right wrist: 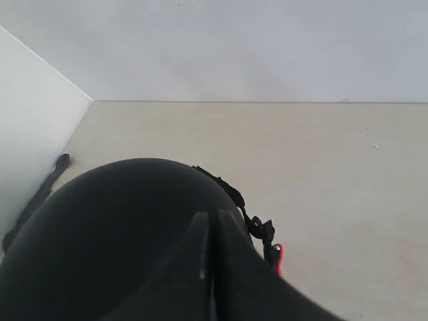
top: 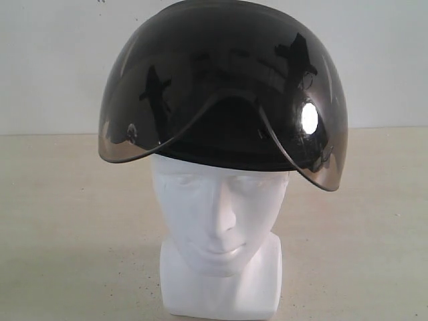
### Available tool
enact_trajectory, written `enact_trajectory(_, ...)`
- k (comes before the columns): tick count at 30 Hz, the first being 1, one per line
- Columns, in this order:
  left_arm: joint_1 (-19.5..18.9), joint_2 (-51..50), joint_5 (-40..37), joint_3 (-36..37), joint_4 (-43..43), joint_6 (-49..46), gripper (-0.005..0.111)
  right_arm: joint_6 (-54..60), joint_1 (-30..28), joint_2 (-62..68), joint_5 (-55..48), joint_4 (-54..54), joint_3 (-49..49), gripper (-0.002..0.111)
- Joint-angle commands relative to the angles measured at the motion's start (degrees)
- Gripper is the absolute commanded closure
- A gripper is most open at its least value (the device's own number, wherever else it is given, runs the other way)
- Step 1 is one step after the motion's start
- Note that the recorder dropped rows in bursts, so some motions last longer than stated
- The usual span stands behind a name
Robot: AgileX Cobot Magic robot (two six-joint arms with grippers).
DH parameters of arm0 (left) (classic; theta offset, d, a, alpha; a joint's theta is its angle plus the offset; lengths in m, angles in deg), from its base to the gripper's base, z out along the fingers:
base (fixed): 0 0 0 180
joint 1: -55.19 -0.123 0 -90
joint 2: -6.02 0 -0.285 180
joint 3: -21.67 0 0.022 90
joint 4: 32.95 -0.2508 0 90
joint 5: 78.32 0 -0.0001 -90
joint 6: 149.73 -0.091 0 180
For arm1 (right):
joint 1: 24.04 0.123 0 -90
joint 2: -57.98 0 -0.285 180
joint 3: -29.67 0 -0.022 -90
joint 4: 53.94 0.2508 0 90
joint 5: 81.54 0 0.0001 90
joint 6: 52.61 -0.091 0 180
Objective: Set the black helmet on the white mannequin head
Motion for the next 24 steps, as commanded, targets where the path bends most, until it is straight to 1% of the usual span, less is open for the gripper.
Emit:
enact_trajectory(1, -1.71, -14.03, -21.54, -15.04, -0.99, 1.67, 0.102, 2.53, -0.42, 1.42, 1.2, 0.69, -1.81, 0.108)
enact_trajectory(3, -3.21, -18.06, -24.26, -18.51, -1.1, 3.6, 0.102, 3.51, -1.01, 1.52, 2.36, -0.45, -3.73, 0.108)
enact_trajectory(6, -4.19, -21.39, -23.76, -19.5, 1.41, 2.77, 0.102, 4.8, -3.59, 1.75, 2.96, 0.35, -7.39, 0.108)
enact_trajectory(9, -4.19, -24.14, -24.14, -19.5, 4.57, -2.74, 0.102, 7.22, -5.52, 1.95, 3.34, 2.89, -11.34, 0.108)
enact_trajectory(12, -4.09, -25.95, -25.04, -19.5, 6.23, -8.44, 0.102, 9.66, -5.53, 2.22, 3.11, 3.28, -13.63, 0.108)
enact_trajectory(14, -4.09, -26.77, -25.57, -19.5, 7.96, -8.39, 0.102, 11.27, -5.53, 2.45, 2.68, 3.39, -13.96, 0.108)
enact_trajectory(16, -4.09, -28.02, -25.53, -19.5, 12.19, -9.02, 0.102, 13.18, -5.53, 2.45, 2.68, 4.01, -13.97, 0.108)
enact_trajectory(17, -4.09, -28.86, -25.53, -19.5, 15.64, -10.72, 0.102, 14.18, -5.53, 2.45, 2.44, 4.88, -13.97, 0.108)
enact_trajectory(19, -4.09, -30.78, -27.18, -19.5, 24.29, -16.65, 0.102, 17.41, -5.53, 2.45, 1.37, 7.92, -13.97, 0.108)
enact_trajectory(21, -4.09, -33.24, -31.52, -19.5, 32.19, -23.06, 0.102, 21.28, -5.53, 2.45, -0.31, 11.64, -13.97, 0.108)
enact_trajectory(24, -4.09, -36.12, -32.41, -19.5, 40.39, -29.32, 0.102, 25.52, -5.53, 2.45, -0.85, 17.27, -13.97, 0.108)
